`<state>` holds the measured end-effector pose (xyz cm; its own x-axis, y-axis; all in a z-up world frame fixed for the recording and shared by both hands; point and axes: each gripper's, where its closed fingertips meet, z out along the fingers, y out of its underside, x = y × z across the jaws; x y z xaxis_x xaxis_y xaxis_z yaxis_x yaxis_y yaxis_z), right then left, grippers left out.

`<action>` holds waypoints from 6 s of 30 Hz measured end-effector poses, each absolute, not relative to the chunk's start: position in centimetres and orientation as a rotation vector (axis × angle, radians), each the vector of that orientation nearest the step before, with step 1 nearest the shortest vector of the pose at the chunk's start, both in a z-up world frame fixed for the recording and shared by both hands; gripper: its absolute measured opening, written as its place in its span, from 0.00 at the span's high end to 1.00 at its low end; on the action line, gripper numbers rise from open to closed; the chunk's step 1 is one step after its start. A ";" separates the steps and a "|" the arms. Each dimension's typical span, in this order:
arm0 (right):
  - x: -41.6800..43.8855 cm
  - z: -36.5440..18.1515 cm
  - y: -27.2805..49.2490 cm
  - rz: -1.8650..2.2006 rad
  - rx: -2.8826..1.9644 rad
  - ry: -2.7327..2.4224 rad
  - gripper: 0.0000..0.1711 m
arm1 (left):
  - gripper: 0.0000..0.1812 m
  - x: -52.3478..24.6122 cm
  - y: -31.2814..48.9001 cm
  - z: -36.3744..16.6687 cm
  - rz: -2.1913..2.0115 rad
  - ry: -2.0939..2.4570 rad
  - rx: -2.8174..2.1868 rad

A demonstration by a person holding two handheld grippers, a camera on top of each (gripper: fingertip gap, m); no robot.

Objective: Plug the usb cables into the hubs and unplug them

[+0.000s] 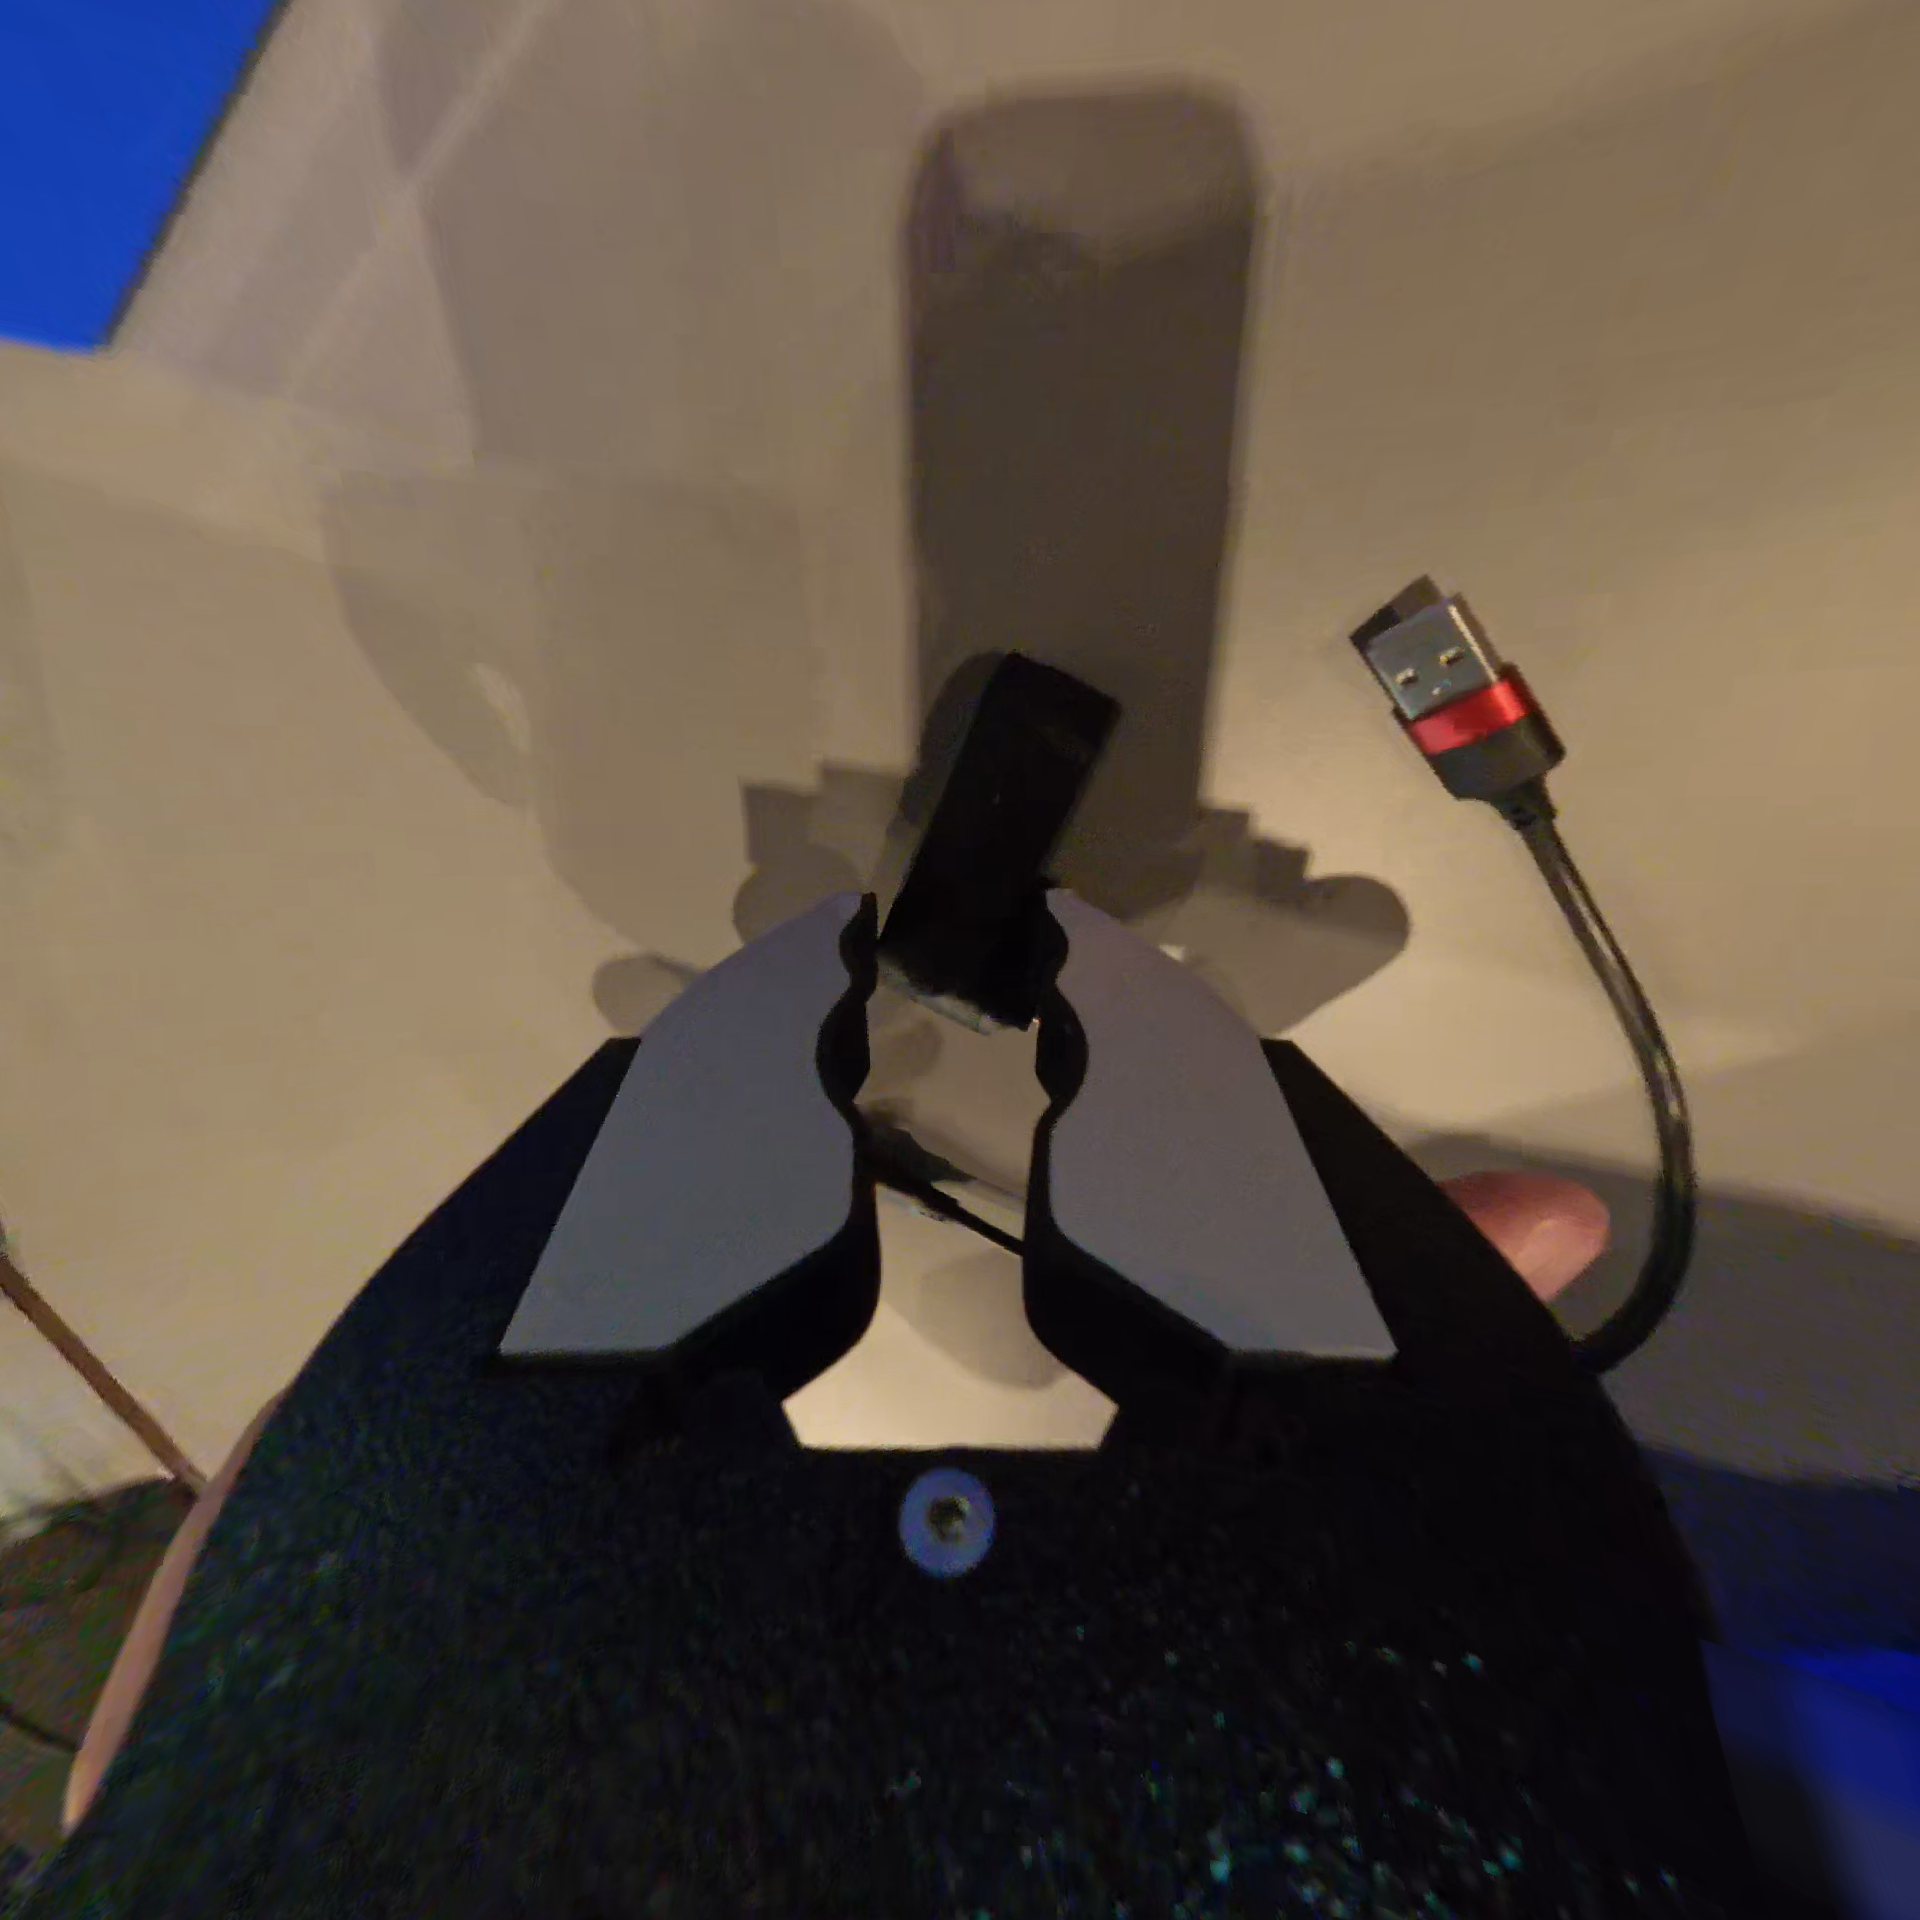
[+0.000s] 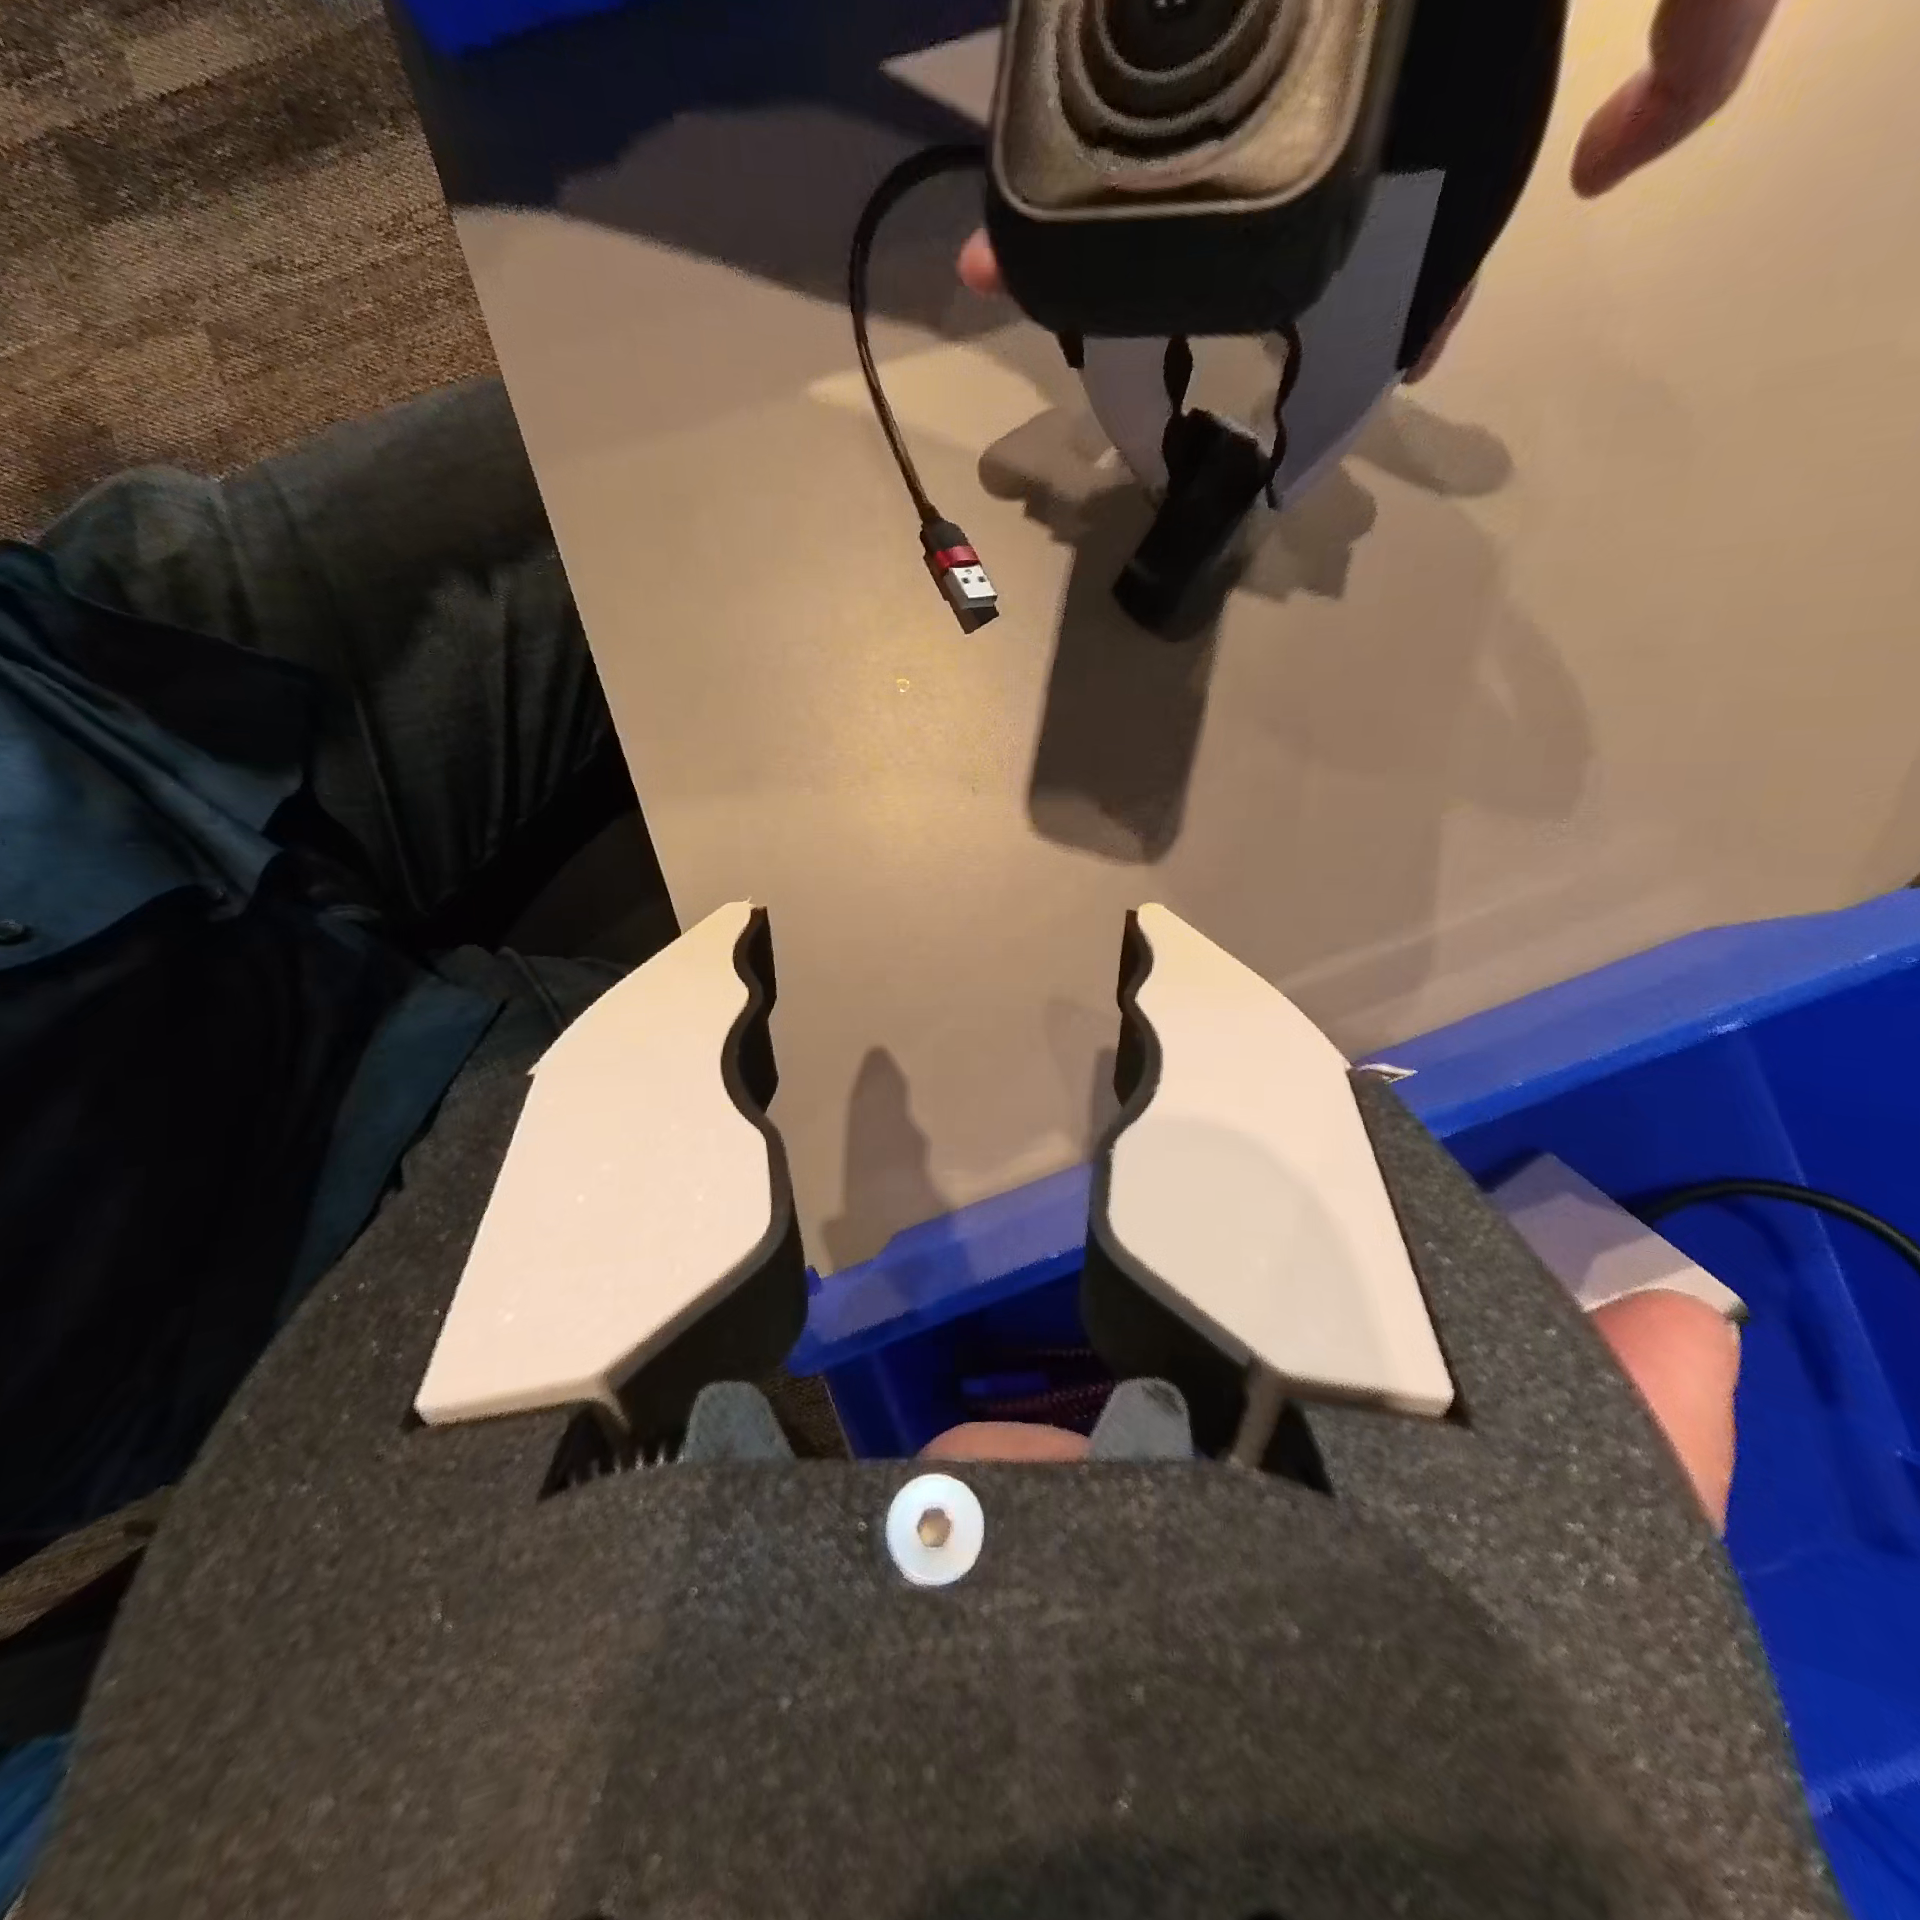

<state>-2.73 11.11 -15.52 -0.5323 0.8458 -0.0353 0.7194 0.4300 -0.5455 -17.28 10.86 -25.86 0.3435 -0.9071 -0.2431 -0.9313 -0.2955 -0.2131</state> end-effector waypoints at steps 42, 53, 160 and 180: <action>-2.7 -15.5 10.7 0.779 -1.358 -2.453 0.63 | 0.82 -17.6 8.8 -26.2 -0.265 1.385 -2.560; -2.7 -15.3 10.6 0.777 -1.347 -2.448 0.63 | 0.82 -16.9 9.7 -23.3 -0.033 1.367 -2.337; -10.1 -23.1 15.2 0.372 -2.482 -1.598 0.63 | 0.82 -15.5 -8.0 -1.0 0.734 0.764 -1.471; -9.7 -24.4 14.5 0.365 -2.393 -1.353 0.71 | 0.82 -14.6 -7.5 -1.1 0.735 0.788 -1.458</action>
